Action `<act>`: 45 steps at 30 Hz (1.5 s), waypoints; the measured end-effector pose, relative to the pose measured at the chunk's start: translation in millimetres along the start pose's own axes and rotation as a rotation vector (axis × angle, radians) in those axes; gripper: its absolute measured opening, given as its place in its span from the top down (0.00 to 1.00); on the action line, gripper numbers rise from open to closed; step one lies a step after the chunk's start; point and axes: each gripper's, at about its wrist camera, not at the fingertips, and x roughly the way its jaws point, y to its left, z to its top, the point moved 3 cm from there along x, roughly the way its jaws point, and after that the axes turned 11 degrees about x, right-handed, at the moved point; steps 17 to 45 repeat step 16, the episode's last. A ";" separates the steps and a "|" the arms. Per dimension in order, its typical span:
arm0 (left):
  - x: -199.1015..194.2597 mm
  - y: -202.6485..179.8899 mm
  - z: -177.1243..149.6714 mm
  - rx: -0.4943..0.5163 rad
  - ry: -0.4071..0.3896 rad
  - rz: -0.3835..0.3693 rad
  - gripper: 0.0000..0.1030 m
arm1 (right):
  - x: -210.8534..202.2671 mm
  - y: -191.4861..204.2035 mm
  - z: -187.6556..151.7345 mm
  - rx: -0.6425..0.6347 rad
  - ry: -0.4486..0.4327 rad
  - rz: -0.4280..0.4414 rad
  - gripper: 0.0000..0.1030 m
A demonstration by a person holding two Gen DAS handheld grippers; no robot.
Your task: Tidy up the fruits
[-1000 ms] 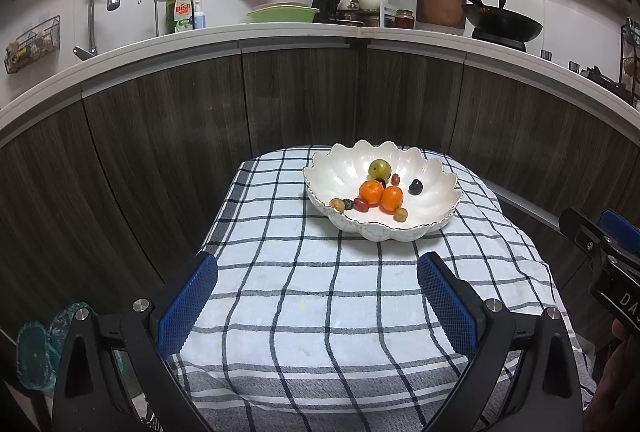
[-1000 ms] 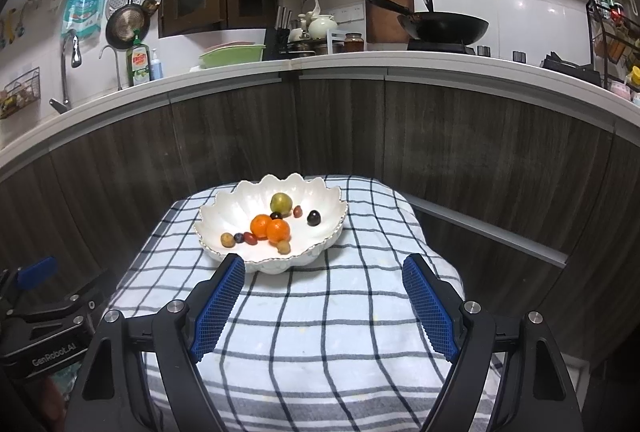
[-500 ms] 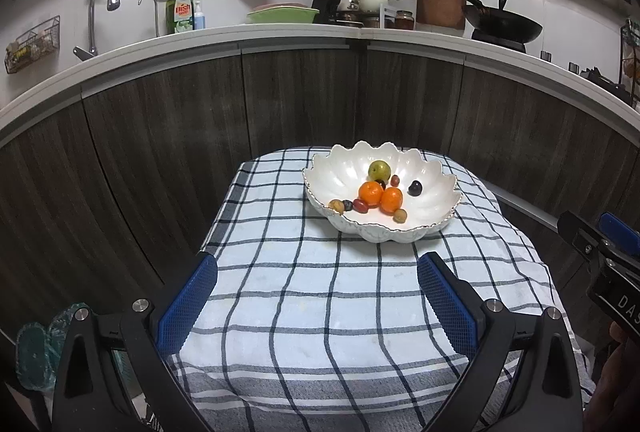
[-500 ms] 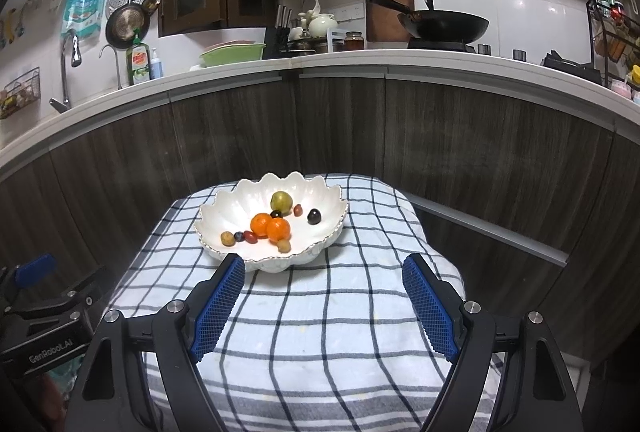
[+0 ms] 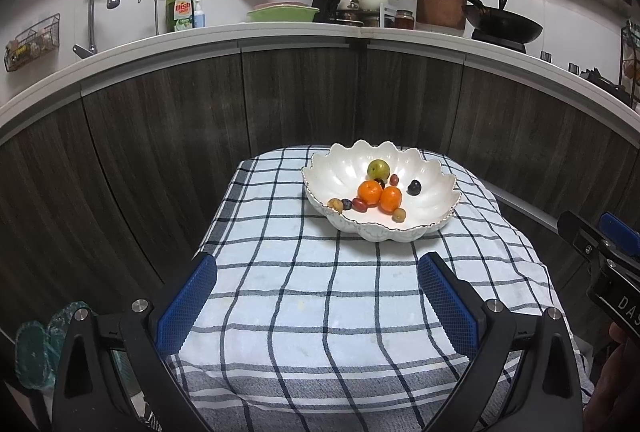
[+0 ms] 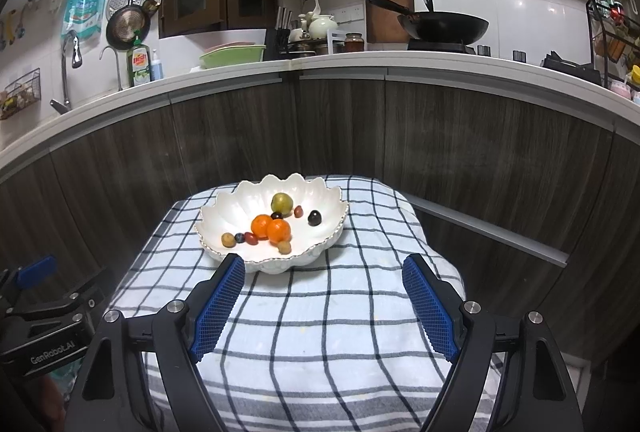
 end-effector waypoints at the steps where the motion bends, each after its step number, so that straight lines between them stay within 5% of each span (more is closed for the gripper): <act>1: 0.8 0.3 0.4 -0.002 0.003 -0.001 0.01 | 0.2 0.3 0.1 -0.001 0.000 0.000 0.21; 45: 6.2 0.9 -5.0 -0.002 0.006 -0.003 0.01 | 0.1 0.9 -0.2 -0.005 0.007 -0.004 0.21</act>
